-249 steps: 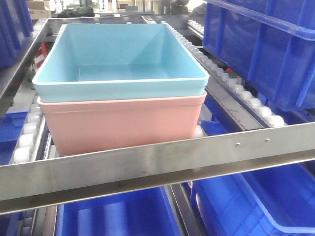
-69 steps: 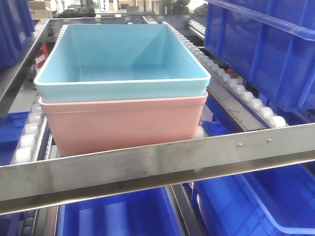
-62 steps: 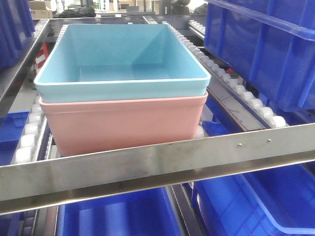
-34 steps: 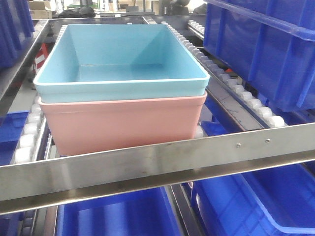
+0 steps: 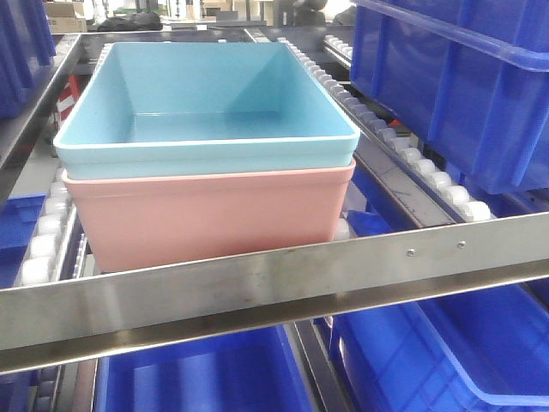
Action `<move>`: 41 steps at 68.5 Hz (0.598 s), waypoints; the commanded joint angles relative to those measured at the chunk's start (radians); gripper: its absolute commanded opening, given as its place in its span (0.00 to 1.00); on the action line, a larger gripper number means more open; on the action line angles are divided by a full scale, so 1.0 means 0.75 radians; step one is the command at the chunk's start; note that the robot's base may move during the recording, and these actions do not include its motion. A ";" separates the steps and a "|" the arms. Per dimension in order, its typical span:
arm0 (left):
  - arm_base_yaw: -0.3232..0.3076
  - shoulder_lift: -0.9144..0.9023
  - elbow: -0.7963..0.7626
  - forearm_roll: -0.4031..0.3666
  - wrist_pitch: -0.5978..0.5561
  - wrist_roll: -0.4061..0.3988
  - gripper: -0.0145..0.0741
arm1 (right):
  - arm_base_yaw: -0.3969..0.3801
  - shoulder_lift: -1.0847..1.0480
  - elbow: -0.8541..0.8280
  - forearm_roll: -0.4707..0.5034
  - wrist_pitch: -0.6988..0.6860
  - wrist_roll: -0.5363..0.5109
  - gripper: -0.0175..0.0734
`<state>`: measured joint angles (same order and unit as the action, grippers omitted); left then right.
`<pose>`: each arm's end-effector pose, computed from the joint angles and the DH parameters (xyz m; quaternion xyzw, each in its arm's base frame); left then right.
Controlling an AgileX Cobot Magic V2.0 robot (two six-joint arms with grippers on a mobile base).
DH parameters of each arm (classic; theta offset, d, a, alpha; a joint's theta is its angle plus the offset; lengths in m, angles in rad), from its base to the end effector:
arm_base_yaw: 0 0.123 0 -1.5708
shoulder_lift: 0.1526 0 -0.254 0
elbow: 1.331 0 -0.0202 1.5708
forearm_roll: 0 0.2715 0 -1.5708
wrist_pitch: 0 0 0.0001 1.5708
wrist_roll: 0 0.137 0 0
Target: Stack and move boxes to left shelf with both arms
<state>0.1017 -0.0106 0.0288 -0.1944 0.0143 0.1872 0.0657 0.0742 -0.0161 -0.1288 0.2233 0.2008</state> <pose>0.1541 0.0153 0.2052 -0.0364 0.6864 0.0334 0.7255 0.1576 0.0065 0.1819 0.0127 0.7716 0.0338 0.6350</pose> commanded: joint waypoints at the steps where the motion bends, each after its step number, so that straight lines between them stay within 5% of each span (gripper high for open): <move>1: 0.000 -0.017 0.034 -0.011 -0.116 -0.009 0.15 | -0.071 -0.063 0.038 -0.011 -0.226 -0.012 0.25; 41: 0.000 -0.017 0.034 -0.011 -0.116 -0.009 0.15 | -0.078 -0.119 0.059 -0.011 -0.218 -0.012 0.25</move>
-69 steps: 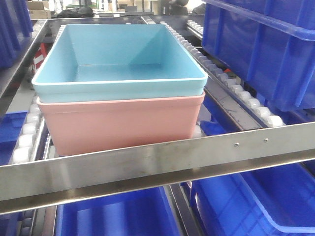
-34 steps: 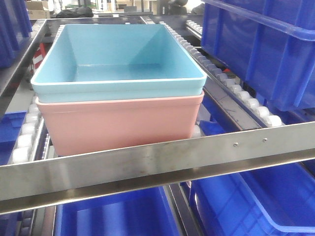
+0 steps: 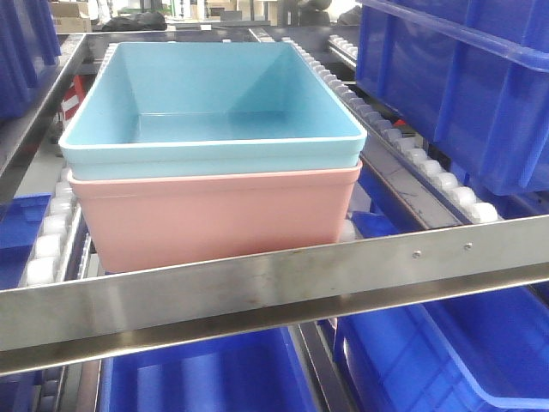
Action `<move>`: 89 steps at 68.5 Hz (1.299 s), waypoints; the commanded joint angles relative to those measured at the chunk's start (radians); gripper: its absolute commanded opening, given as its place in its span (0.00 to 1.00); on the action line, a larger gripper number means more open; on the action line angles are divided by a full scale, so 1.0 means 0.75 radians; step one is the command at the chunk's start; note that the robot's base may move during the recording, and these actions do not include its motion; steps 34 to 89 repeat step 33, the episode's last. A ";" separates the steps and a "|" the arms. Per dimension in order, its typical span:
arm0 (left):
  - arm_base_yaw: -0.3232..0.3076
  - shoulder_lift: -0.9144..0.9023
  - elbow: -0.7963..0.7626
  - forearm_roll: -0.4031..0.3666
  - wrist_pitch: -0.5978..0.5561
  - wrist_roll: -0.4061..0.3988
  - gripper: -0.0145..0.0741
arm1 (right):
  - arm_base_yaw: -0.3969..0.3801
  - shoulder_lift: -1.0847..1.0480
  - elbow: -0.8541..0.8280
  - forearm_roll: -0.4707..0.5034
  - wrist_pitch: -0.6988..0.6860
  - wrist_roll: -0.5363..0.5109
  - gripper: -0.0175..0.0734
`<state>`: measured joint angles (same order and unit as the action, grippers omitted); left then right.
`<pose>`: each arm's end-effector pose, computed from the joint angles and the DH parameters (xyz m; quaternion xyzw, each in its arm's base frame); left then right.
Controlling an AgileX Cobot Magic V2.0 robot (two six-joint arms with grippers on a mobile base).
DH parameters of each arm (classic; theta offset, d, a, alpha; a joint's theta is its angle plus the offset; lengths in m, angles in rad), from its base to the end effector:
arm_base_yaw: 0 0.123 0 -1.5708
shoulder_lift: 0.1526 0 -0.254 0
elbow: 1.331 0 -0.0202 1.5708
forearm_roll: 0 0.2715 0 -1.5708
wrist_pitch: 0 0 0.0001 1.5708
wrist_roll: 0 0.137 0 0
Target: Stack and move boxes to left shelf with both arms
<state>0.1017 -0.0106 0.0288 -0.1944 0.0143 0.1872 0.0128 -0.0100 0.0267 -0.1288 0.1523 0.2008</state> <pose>0.1541 0.0153 0.2052 -0.0364 0.6864 0.0334 0.7255 0.1545 -0.0007 0.1872 0.0289 0.7344 0.0221 0.6777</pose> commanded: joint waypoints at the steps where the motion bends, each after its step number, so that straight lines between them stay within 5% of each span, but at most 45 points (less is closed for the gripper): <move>1: 0.000 -0.017 0.034 -0.011 -0.116 -0.009 0.15 | -0.007 -0.006 0.002 -0.011 -0.123 -0.012 0.25; 89: 0.000 -0.017 0.034 -0.011 -0.116 -0.009 0.15 | -0.007 -0.006 0.002 -0.011 -0.123 -0.012 0.25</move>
